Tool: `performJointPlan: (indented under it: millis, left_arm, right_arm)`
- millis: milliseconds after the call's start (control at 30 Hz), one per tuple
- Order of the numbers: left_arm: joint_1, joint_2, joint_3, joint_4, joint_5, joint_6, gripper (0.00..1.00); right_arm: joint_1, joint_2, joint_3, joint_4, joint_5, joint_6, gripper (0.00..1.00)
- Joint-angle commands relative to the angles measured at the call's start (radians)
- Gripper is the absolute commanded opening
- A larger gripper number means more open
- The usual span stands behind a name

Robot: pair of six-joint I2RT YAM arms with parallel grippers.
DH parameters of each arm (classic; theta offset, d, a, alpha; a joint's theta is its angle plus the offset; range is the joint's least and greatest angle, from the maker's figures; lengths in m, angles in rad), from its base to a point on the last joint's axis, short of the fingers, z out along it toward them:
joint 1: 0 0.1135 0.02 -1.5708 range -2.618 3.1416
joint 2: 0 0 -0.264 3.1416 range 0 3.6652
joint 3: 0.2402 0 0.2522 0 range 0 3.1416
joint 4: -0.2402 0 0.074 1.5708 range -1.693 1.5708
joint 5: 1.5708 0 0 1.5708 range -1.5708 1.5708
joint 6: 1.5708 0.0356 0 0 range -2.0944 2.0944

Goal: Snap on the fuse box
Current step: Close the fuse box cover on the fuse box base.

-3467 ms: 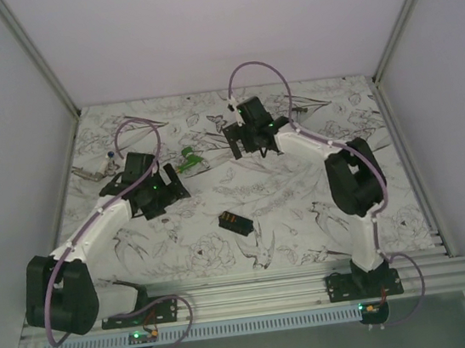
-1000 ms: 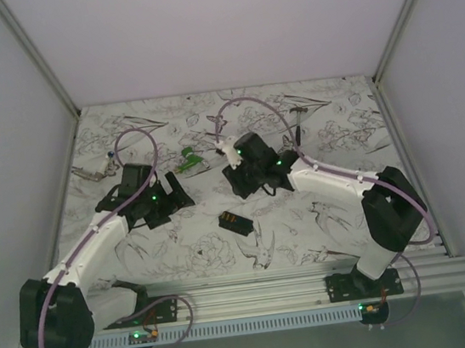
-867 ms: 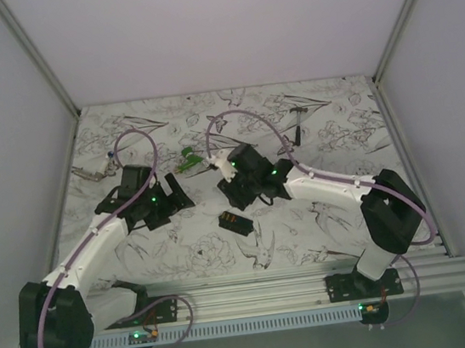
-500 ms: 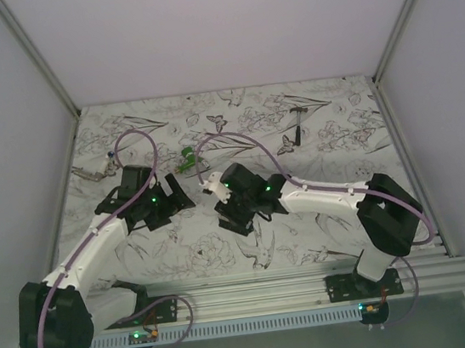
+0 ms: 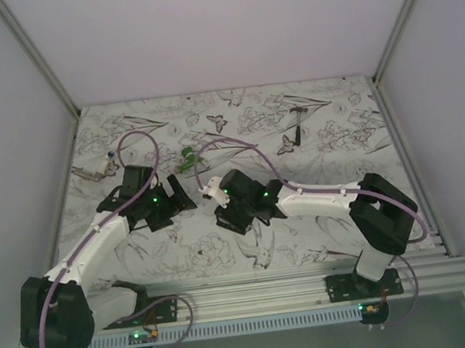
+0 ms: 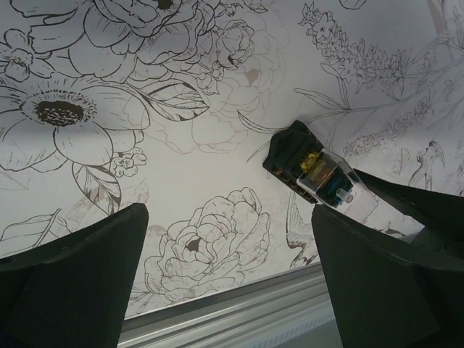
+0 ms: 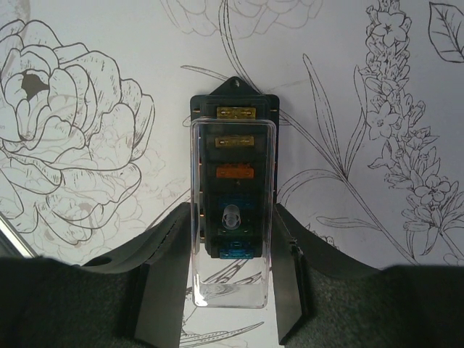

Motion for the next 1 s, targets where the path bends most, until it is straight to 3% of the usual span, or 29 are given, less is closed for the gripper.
performJointPlan:
  millis: [0, 967]
  left_arm:
    - [-0.009, 0.017, 0.002, -0.01, 0.028, 0.001, 0.99]
    - [-0.027, 0.044, 0.017, -0.003, 0.033, -0.001, 0.99]
  right_arm:
    - [0.007, 0.021, 0.002, 0.049, -0.005, -0.009, 0.35]
    - [0.007, -0.033, 0.038, 0.059, 0.023, 0.041, 0.38]
